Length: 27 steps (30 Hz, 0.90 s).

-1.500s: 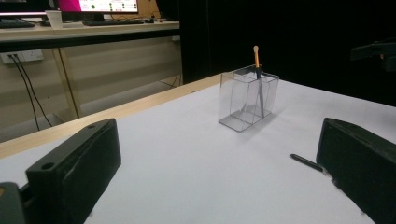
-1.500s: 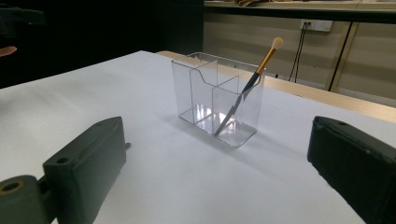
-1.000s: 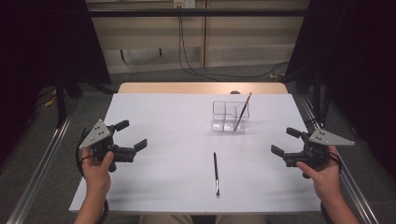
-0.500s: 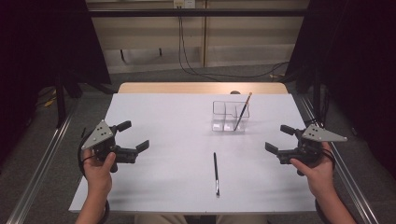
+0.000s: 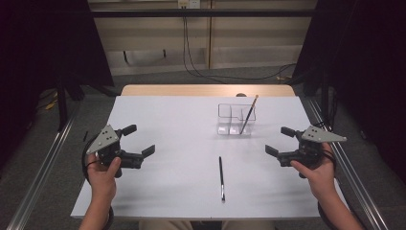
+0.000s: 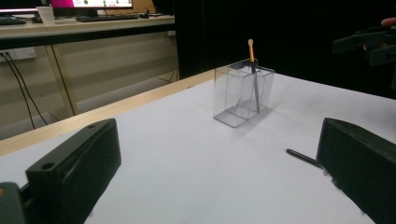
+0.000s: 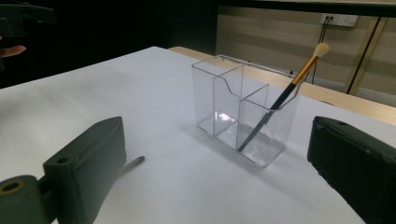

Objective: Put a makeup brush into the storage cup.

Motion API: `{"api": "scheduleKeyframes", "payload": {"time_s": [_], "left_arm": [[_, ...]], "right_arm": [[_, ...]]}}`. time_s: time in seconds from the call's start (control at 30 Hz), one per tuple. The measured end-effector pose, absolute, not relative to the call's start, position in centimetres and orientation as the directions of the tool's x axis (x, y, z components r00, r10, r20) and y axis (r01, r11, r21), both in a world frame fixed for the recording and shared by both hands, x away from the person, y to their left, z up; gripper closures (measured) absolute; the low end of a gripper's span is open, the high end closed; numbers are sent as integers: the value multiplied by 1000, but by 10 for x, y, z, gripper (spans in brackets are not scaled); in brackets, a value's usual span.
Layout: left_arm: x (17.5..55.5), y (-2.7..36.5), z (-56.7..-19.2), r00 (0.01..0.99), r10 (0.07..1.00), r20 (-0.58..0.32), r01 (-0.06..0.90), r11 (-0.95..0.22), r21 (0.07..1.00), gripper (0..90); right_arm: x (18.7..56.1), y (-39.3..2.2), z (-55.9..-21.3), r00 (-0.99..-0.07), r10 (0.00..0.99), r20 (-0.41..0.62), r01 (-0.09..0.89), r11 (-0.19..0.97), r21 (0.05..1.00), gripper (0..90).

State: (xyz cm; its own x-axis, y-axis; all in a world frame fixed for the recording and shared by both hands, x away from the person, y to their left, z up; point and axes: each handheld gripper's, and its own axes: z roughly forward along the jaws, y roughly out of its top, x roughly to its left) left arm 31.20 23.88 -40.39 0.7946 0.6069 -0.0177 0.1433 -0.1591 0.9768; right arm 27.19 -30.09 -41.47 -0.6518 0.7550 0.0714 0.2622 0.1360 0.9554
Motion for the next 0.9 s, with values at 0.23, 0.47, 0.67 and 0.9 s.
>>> {"api": "scheduleKeyframes", "payload": {"time_s": [0.23, 0.47, 0.67, 0.9], "left_arm": [[316, 234, -403, 804, 594, -16, 136, -159, 978, 0], [321, 229, -402, 812, 583, -22, 134, -149, 980, 0], [324, 225, -404, 818, 574, -19, 134, -160, 978, 0], [324, 224, -404, 819, 574, -18, 134, -161, 978, 0]], "right_arm": [[275, -289, -415, -663, 745, 70, 260, 141, 955, 39], [278, -281, -413, -667, 741, 77, 256, 131, 958, 39], [282, -271, -415, -678, 730, 84, 255, 127, 959, 40], [286, -258, -416, -695, 714, 84, 255, 135, 958, 40]]}}
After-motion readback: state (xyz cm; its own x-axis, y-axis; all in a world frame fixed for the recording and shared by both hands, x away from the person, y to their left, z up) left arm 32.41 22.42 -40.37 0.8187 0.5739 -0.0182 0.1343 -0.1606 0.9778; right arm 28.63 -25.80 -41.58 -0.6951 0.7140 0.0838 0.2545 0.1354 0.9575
